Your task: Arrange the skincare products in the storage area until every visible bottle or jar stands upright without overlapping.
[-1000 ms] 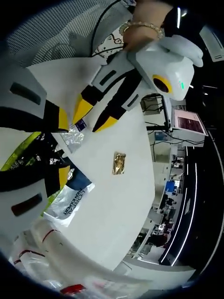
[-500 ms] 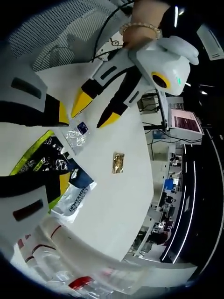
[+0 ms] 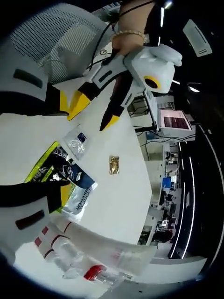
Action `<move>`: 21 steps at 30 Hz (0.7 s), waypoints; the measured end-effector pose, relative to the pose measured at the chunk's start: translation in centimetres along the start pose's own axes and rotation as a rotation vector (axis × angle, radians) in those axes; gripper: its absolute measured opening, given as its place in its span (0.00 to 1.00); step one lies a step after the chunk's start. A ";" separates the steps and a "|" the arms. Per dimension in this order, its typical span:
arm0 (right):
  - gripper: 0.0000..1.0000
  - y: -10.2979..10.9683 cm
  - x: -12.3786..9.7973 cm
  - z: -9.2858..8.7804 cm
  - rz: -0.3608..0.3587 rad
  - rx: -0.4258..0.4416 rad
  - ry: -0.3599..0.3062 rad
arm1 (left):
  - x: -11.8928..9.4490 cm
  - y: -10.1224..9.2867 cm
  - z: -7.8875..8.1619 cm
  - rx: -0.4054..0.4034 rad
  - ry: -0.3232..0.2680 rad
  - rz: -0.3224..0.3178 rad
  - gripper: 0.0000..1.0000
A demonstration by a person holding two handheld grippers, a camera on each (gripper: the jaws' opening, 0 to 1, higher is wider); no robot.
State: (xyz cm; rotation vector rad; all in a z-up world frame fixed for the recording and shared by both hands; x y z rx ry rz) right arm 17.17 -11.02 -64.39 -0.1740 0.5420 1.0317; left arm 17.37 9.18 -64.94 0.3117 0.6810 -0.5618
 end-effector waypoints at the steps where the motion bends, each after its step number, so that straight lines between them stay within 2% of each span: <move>1: 0.60 0.1 -0.6 0.0 -0.002 0.005 -0.009 | -0.3 -0.1 0.0 -0.005 0.000 0.003 0.47; 7: 0.65 -0.1 -2.9 -0.5 -0.029 0.050 -0.027 | -1.3 -0.3 -0.5 -0.028 0.002 0.009 0.50; 12: 0.71 -0.5 -4.5 -0.8 -0.060 0.043 -0.021 | -2.1 -0.4 -0.8 -0.070 -0.008 0.008 0.54; 21: 0.79 -1.4 -7.0 -0.6 -0.132 0.094 -0.045 | -3.5 -0.2 -0.5 -0.150 -0.042 0.017 0.59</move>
Point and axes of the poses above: the point that each gripper's makers call its tool centre point, and the gripper's own axes: x roughly forward along the fingers, y roughly to its left, z roughly out of its top, the point moved 10 cm from there along -x, roughly backward along the fingers, and after that the axes turned 8 degrees about z, right-handed, at the moved point
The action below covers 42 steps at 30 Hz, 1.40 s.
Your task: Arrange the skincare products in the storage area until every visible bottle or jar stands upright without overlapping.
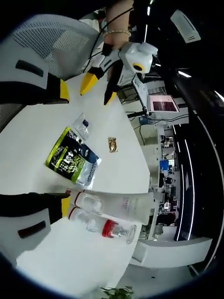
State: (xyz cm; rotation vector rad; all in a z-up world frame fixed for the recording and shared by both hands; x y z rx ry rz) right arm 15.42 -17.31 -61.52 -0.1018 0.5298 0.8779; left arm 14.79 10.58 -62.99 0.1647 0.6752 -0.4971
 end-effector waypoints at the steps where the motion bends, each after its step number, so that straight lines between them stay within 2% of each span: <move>1: 0.79 -0.1 -0.1 -0.1 -0.003 0.003 0.001 | -0.1 0.0 0.0 -0.002 -0.001 0.002 0.58; 10: 0.87 -1.0 -1.2 -0.6 -0.024 0.025 0.008 | -0.7 0.5 -1.0 -0.007 0.037 0.016 0.68; 13: 0.88 -1.0 -1.6 -0.6 -0.022 0.024 0.007 | -1.1 1.1 -1.3 -0.032 0.037 0.027 0.71; 26: 0.95 -1.1 -2.9 -1.4 -0.016 0.031 0.001 | -2.6 0.8 -1.4 -0.116 0.063 0.045 0.81; 31: 0.99 -1.0 -3.1 -1.9 -0.008 0.044 0.002 | -2.7 0.5 -1.5 -0.087 0.067 0.051 0.88; 36: 0.99 -1.4 -3.2 -1.7 -0.017 0.061 -0.041 | -2.3 0.5 -1.0 -0.077 0.072 0.044 0.91; 42: 0.99 -1.4 -3.4 -1.9 -0.033 0.054 -0.029 | -1.8 0.3 -0.1 -0.067 0.059 0.043 0.92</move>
Point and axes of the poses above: the point that each gripper's makers call its tool centre point, and the gripper's own axes: x roughly forward along the fingers, y roughly to its left, z roughly out of its top, the point moved 10 cm from there along -x, roughly backward along the fingers, and after that the axes turned 8 degrees about z, right-handed, at the moved point
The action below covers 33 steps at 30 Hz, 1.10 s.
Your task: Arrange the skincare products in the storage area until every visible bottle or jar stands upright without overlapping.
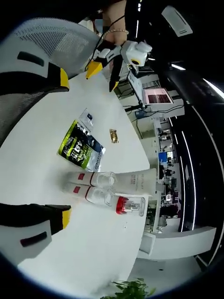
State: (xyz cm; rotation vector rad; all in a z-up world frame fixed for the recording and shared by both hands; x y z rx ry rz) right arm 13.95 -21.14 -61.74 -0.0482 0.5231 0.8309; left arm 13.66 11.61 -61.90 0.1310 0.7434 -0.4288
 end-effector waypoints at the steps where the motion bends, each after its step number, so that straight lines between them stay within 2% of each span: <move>1: 0.99 0.0 0.0 0.1 -0.005 -0.006 -0.005 | 0.1 0.1 0.1 0.002 -0.002 0.000 0.92; 8: 0.97 -0.2 -0.1 -0.1 -0.019 0.007 -0.008 | 0.9 1.2 1.0 0.024 0.009 0.005 0.93; 15: 0.99 0.6 0.4 0.0 0.004 -0.074 0.020 | 2.0 2.6 2.5 0.072 0.009 0.012 0.93; 19: 0.98 0.4 0.4 -0.1 0.006 -0.065 0.027 | 2.8 3.3 3.1 0.081 0.010 0.012 0.92; 33: 0.98 0.1 0.5 -0.5 -0.003 -0.045 0.061 | 6.1 6.0 4.4 0.137 0.081 0.023 0.90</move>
Point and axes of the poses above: the point that each gripper's makers call its tool centre point, and the gripper's own axes: x roughly forward along the fingers, y roughly to its left, z roughly out of its top, the point moved 10 cm from there along -x, roughly backward along the fingers, and after that the axes turned 8 degrees about z, right-handed, at the moved point
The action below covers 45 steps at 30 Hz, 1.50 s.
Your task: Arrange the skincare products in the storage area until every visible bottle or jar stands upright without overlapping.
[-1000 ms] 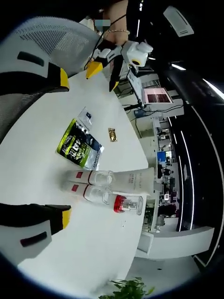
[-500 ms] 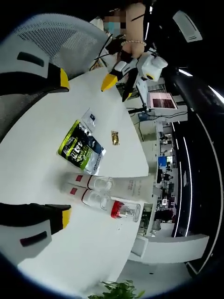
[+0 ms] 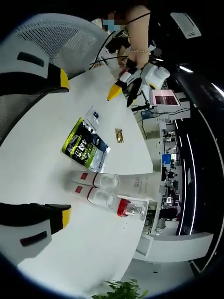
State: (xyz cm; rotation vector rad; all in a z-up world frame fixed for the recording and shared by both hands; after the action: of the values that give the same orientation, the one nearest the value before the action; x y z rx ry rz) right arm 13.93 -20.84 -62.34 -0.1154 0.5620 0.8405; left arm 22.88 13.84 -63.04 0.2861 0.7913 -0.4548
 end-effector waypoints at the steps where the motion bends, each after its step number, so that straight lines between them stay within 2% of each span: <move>1: 0.98 0.0 0.0 0.0 0.002 0.000 0.001 | 0.0 -0.1 0.2 0.009 0.004 0.001 0.90; 8: 0.98 0.0 0.2 -0.2 0.002 0.006 0.015 | 1.8 2.0 1.0 0.019 0.023 -0.006 0.87; 18: 0.97 -0.4 0.4 -0.5 -0.005 0.040 0.038 | 4.3 3.4 2.0 0.061 0.066 -0.015 0.86; 28: 0.96 -0.4 0.3 -0.7 -0.019 0.063 0.049 | 7.3 6.0 3.0 0.099 0.091 -0.010 0.82; 36: 0.96 -0.7 0.3 -0.8 -0.032 0.081 0.051 | 8.5 6.3 3.6 0.158 0.121 -0.032 0.79; 40: 0.96 -0.7 0.3 -0.9 -0.033 0.081 0.056 | 10.1 7.0 4.0 0.149 0.133 -0.049 0.77; 45: 0.96 -0.8 0.3 -1.0 -0.035 0.087 0.062 | 10.8 7.2 4.6 0.149 0.142 -0.059 0.73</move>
State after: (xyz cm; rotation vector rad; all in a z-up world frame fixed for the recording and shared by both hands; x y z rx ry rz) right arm 14.24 -21.42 -63.43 -0.0712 0.6520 0.7796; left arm 35.89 15.08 -67.36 0.4377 0.9078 -0.5544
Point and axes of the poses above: the point that each gripper's makers call its tool centre point, and the gripper's own axes: x roughly forward along the fingers, y roughly to its left, z roughly out of its top, the point moved 10 cm from there along -x, roughly backward along the fingers, and after that the axes turned 8 degrees about z, right-handed, at the moved point
